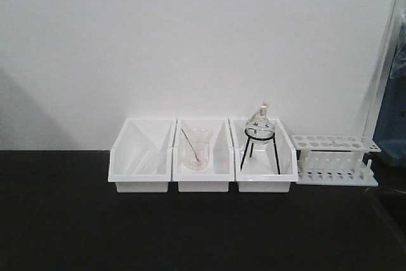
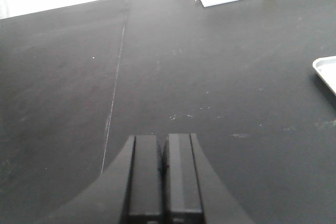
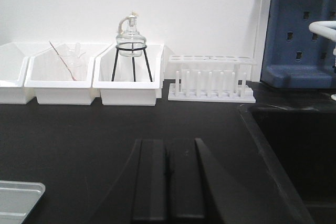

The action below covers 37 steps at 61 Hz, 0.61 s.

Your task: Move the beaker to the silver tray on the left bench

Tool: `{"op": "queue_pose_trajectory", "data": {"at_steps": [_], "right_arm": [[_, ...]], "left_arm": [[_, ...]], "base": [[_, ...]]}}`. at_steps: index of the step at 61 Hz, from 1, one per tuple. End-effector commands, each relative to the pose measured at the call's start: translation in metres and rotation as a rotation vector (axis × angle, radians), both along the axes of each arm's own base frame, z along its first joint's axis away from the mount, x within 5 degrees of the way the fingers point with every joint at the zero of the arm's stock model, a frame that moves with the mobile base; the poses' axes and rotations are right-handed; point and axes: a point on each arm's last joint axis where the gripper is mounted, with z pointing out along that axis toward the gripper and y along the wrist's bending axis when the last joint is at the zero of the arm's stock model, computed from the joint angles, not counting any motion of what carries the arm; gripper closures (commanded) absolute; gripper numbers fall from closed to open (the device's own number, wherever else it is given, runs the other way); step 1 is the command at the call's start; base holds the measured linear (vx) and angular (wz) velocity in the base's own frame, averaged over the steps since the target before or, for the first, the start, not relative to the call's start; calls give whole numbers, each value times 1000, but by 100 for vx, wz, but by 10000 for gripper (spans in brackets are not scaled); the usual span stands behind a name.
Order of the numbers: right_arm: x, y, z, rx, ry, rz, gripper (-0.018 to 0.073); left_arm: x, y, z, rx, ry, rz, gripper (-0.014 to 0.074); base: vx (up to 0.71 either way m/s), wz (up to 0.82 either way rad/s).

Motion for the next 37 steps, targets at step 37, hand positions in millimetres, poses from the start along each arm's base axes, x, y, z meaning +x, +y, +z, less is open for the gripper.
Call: {"op": "queue_pose_trajectory", "data": {"at_steps": [37], "right_arm": [[-1, 0, 6, -6, -80, -2, 571]], "left_arm": [[2, -1, 1, -5, -66, -15, 595]], "base": [[0, 0]]}}
